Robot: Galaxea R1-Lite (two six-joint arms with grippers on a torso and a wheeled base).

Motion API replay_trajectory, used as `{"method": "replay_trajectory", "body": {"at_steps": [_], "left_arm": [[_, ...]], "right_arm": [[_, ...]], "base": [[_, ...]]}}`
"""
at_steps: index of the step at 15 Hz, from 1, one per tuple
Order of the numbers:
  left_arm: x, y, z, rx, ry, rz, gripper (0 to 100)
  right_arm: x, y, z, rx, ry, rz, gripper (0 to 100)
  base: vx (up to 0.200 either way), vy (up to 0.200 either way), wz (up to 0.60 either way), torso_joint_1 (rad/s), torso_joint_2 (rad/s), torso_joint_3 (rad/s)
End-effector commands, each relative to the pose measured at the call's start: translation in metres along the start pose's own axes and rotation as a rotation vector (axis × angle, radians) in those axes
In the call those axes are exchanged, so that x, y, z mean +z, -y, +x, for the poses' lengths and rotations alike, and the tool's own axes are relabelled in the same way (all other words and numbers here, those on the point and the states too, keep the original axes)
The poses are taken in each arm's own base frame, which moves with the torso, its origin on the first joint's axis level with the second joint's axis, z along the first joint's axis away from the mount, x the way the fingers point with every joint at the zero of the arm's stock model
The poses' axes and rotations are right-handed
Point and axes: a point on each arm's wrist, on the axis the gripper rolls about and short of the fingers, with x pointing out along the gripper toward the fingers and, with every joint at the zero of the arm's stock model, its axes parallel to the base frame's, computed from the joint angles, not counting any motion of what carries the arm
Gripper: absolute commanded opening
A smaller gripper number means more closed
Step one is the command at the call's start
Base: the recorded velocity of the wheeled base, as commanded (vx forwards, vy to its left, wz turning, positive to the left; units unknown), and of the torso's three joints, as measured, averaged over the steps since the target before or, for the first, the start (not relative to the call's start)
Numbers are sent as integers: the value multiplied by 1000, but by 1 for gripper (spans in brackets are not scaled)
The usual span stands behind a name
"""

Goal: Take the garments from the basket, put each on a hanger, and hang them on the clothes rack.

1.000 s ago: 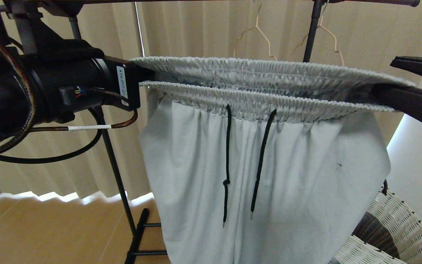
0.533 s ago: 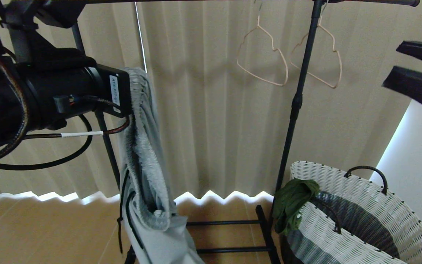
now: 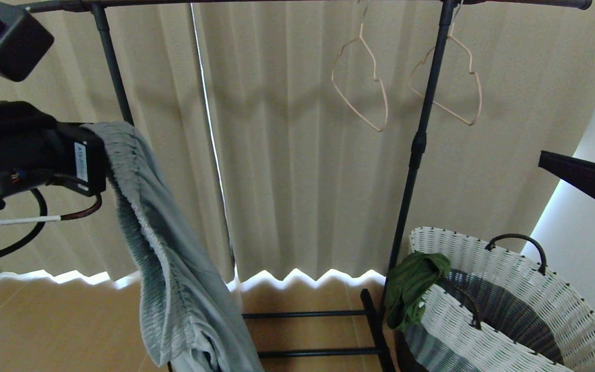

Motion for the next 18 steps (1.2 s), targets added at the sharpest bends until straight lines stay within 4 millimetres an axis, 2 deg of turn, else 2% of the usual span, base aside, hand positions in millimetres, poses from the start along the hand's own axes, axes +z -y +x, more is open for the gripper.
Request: {"method": "replay_trajectory", "body": {"at_steps": [1,4,8,13,16,18], "left_arm": [[-14,-10,-12,17,-15,-10,0],[-23,-8,-17,-47,-13,-61,0],[-18,-11,-30,-37,29,-61,0],[-20,-10,-30,-38,21,-56,0],[-20,-11,-31,-37,25,-58,0],[-20,-11,-31,-33,26,-59,0]], "right_arm": [[-7,10,-4,-93,-26,-34,100],[-14,19,-5,-162,-53,-69,100],[-12,20,-4,-181,16,-74,100],[-28,18,-1,-188,-17,-76,100],[-48,14,-7,-194,-57,-146,100],[-45,15,-3,-200,-33,-144,100]], "base": [[0,0,0,0,0,0],[0,0,0,0,0,0],[0,0,0,0,0,0],[0,0,0,0,0,0],[0,0,0,0,0,0],[0,0,0,0,0,0]]}}
